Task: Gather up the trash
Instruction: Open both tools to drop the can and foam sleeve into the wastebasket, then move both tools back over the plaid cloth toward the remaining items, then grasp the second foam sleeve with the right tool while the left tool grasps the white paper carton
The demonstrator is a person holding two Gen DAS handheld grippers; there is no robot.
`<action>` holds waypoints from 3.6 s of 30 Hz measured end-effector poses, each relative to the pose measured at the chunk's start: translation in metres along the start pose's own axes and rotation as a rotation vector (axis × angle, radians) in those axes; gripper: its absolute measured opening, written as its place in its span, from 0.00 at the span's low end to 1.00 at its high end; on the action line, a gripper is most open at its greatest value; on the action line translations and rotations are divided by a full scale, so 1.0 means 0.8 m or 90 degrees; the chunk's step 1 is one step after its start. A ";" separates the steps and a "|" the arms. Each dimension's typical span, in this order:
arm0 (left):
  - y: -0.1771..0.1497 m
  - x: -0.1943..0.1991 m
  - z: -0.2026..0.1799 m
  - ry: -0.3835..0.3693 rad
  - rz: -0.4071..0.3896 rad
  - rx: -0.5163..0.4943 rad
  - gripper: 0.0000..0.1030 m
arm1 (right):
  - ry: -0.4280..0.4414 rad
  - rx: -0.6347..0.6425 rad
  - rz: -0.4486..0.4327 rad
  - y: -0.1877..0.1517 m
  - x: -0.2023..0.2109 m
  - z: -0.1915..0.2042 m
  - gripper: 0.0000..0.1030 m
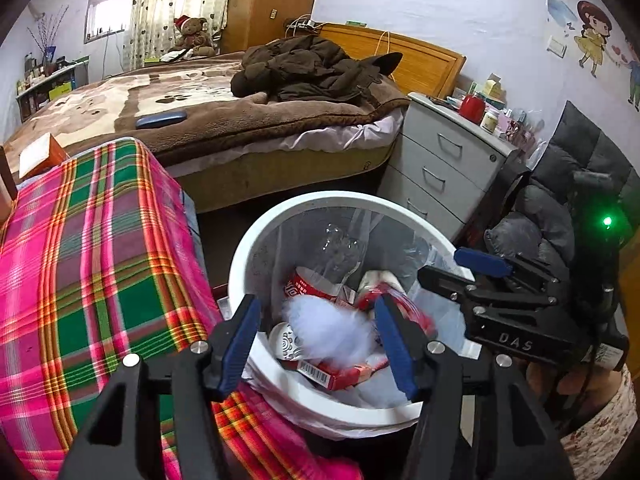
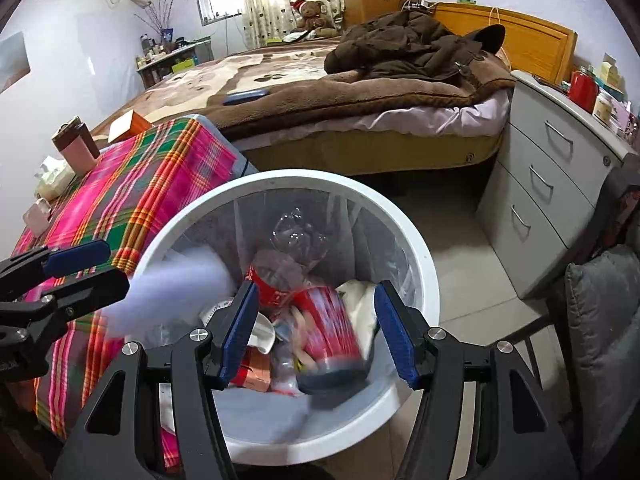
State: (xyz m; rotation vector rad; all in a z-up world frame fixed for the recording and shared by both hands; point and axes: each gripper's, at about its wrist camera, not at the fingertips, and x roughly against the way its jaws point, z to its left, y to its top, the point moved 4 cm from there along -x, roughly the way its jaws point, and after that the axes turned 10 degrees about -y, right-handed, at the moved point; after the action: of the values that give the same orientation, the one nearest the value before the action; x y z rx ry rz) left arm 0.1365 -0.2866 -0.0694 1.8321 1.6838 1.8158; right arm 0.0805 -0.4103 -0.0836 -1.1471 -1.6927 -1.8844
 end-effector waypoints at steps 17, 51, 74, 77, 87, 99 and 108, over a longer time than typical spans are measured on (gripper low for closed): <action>-0.011 0.078 0.040 0.031 -0.066 0.039 0.61 | 0.024 0.005 -0.055 0.015 0.033 0.036 0.60; -0.085 0.284 0.236 0.221 -0.192 0.164 0.63 | 0.233 0.140 -0.067 0.009 0.049 0.265 0.60; -0.106 0.346 0.376 0.282 -0.179 0.230 0.66 | 0.398 0.378 -0.009 -0.041 0.046 0.478 0.60; -0.106 0.339 0.390 0.278 -0.169 0.234 0.66 | 0.404 0.406 0.005 -0.044 0.040 0.502 0.60; -0.096 0.323 0.424 0.244 -0.170 0.258 0.67 | 0.379 0.429 0.020 -0.039 0.027 0.509 0.29; -0.069 0.285 0.443 0.241 -0.162 0.268 0.80 | 0.265 0.320 0.006 0.000 -0.008 0.452 0.28; -0.049 0.240 0.453 0.292 -0.144 0.261 0.80 | 0.232 0.232 -0.003 0.023 -0.026 0.426 0.28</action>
State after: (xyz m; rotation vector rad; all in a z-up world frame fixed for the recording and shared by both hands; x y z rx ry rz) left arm 0.3226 0.0807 -0.0783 1.3078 2.4646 2.0110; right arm 0.2181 -0.0975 -0.1032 -0.6171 -1.7265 -1.5784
